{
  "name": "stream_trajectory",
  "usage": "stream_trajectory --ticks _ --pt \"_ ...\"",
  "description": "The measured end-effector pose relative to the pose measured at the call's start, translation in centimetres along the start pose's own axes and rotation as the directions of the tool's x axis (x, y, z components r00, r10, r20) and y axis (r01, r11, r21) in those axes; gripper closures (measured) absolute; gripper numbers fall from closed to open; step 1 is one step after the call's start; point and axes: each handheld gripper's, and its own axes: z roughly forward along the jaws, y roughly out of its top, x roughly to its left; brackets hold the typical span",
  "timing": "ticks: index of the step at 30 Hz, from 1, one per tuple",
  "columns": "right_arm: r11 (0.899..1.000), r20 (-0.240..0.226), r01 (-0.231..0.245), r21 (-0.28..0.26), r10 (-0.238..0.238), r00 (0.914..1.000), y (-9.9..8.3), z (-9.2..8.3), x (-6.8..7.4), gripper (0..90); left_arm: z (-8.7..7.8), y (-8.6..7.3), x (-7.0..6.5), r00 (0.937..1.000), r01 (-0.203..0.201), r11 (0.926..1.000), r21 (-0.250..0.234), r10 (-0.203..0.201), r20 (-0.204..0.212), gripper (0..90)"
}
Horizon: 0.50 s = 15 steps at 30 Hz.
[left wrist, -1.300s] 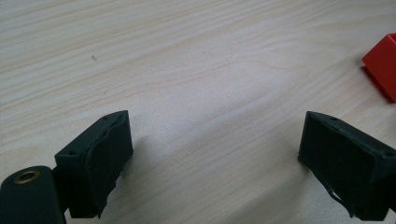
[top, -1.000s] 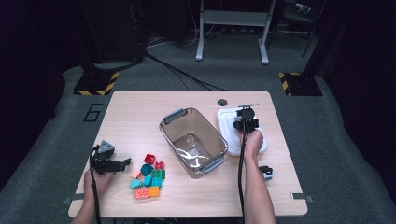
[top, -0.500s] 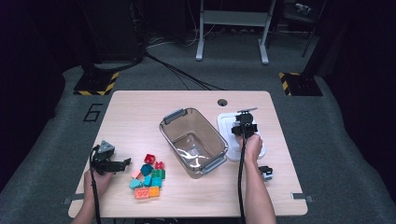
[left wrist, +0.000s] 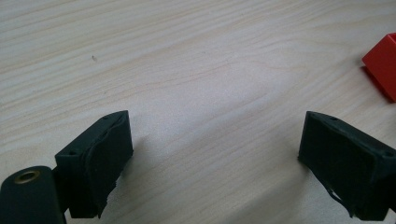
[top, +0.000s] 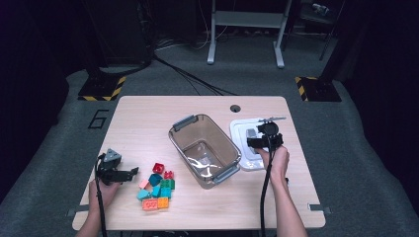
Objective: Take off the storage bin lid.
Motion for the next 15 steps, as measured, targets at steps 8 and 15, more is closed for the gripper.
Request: stream_trajectory --ticks 8,15 --pt "0.999 -0.010 0.020 -0.030 -0.020 0.9998 -2.0 -2.6 -0.5 15.2 0.0 0.0 0.0 1.0000 0.000 1.0000 0.005 0.000 0.001 9.6" --pt "0.999 -0.018 0.023 -0.035 -0.024 0.9996 -3.8 -4.3 -1.0 9.7 -0.1 0.0 0.0 1.0000 0.001 1.0000 0.006 -0.001 0.000 9.6"
